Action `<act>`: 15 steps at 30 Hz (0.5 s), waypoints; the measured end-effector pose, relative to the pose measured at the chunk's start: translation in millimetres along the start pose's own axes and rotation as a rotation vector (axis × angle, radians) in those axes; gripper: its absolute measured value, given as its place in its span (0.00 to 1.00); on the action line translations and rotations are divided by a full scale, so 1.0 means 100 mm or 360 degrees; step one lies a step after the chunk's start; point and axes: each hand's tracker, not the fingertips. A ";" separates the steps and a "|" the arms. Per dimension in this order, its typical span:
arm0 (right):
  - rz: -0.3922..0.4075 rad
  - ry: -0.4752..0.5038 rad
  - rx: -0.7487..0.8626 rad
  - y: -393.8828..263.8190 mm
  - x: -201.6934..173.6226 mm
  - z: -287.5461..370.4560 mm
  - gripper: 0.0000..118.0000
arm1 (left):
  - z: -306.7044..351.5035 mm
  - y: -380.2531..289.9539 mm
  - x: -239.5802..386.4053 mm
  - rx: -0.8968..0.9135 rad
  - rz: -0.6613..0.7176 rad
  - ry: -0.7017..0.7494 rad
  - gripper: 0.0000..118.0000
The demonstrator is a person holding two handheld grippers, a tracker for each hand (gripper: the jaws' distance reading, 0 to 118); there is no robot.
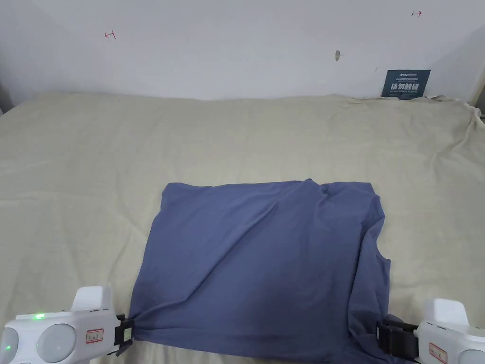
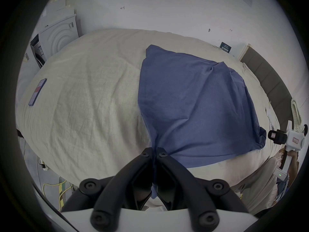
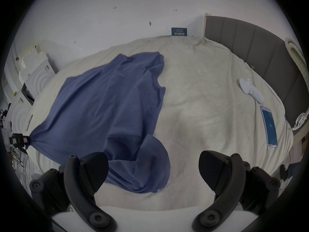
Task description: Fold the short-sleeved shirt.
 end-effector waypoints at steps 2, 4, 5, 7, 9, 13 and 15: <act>0.0008 -0.0007 -0.0006 -0.01 0.01 -0.06 0.65 | -0.02 -0.02 0.01 -0.0009 -0.0002 0.0005 0.00; 0.0005 0.0005 -0.0025 -0.03 0.01 -0.09 0.45 | -0.04 -0.04 0.02 -0.0022 -0.0005 0.0009 0.00; 0.0000 0.0021 -0.0035 -0.04 0.01 -0.10 0.39 | -0.04 -0.05 0.02 -0.0023 -0.0006 0.0011 0.00; -0.0009 0.0050 -0.0037 -0.07 0.03 -0.12 0.20 | -0.06 -0.06 0.01 -0.0029 0.0001 0.0009 0.00; -0.0033 0.0051 -0.0033 -0.10 0.03 -0.08 0.04 | -0.06 -0.06 0.00 -0.0028 0.0011 0.0008 0.00; -0.0101 0.0048 0.0023 -0.17 0.09 0.08 0.03 | -0.06 -0.07 -0.03 -0.0019 0.0042 0.0001 0.00; -0.0182 0.0041 0.0052 -0.20 0.16 0.17 0.03 | -0.06 -0.07 -0.07 -0.0017 0.0070 -0.0012 0.00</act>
